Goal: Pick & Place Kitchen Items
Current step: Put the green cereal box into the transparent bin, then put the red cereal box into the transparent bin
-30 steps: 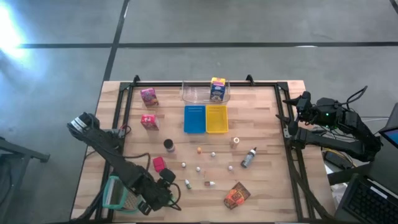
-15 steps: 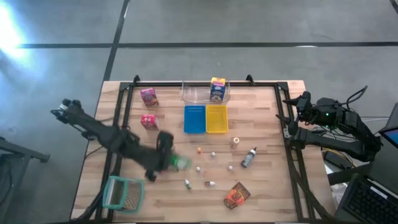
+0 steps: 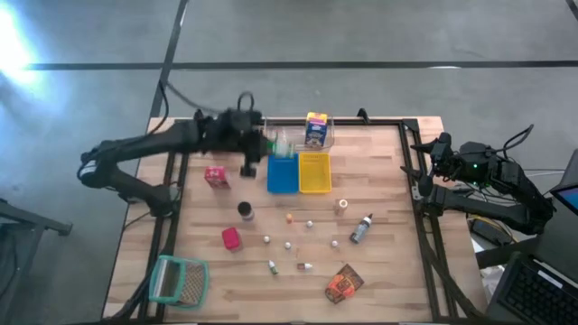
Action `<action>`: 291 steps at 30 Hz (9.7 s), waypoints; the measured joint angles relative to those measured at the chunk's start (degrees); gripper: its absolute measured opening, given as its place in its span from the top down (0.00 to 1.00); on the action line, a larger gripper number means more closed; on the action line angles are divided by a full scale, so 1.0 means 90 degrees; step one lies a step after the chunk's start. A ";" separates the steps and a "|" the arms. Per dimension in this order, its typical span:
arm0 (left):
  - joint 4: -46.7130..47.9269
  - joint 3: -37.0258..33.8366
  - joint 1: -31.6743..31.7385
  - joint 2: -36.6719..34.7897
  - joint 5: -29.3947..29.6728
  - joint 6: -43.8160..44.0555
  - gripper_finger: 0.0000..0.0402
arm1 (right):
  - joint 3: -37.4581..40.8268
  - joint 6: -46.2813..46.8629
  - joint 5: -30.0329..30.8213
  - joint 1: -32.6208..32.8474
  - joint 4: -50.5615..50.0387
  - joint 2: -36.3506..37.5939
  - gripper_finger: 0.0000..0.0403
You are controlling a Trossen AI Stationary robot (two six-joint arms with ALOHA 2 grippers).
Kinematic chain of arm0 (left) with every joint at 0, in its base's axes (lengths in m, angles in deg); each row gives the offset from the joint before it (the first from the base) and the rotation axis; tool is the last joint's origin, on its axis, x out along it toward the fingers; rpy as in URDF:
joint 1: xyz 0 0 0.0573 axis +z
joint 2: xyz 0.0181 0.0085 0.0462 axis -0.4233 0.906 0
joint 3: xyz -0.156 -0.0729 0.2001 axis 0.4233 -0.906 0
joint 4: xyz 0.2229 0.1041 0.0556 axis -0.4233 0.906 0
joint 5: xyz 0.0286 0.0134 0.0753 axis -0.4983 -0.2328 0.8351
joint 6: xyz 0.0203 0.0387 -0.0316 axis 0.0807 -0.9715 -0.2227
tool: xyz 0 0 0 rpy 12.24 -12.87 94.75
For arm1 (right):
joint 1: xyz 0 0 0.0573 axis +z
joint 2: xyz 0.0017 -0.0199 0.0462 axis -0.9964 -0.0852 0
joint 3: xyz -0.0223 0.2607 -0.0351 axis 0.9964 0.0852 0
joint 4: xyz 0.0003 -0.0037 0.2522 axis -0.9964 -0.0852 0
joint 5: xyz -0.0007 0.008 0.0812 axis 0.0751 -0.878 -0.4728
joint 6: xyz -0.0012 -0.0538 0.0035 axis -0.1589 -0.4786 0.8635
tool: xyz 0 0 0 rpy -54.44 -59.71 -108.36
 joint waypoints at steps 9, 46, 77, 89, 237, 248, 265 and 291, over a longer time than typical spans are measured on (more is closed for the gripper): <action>-0.0074 0.0909 0.1633 0.1641 -0.0687 -0.0785 0.63 | 0.0000 0.0001 -0.0002 0.0002 0.0002 0.0002 0.10; -0.0291 0.2683 0.2290 0.5000 -0.1028 -0.0976 0.56 | 0.0000 0.0000 -0.0002 -0.0001 0.0000 0.0002 0.10; 0.1862 0.2726 0.2303 0.2148 -0.0649 -0.0348 0.34 | 0.0002 0.0000 -0.0002 -0.0001 0.0002 0.0002 0.10; 0.3543 0.2716 0.2298 0.0299 -0.0690 0.0284 0.34 | 0.0000 0.0000 0.0000 -0.0001 0.0002 0.0000 0.10; 0.0695 -0.0440 0.1669 -0.0568 -0.1123 0.0572 0.59 | 0.0000 0.0000 -0.0002 -0.0001 0.0002 0.0001 0.10; 0.0092 0.0314 0.1664 0.1014 -0.1276 0.0259 0.59 | 0.0000 -0.0001 -0.0001 0.0002 0.0002 0.0001 0.10; 0.0054 0.1796 0.1669 0.3400 -0.0713 -0.0096 0.59 | 0.0002 0.0000 0.0001 -0.0001 0.0002 0.0000 0.10; -0.0306 0.1805 0.1618 0.4380 -0.0552 -0.0583 0.58 | 0.0001 0.0002 0.0001 -0.0001 0.0002 0.0001 0.10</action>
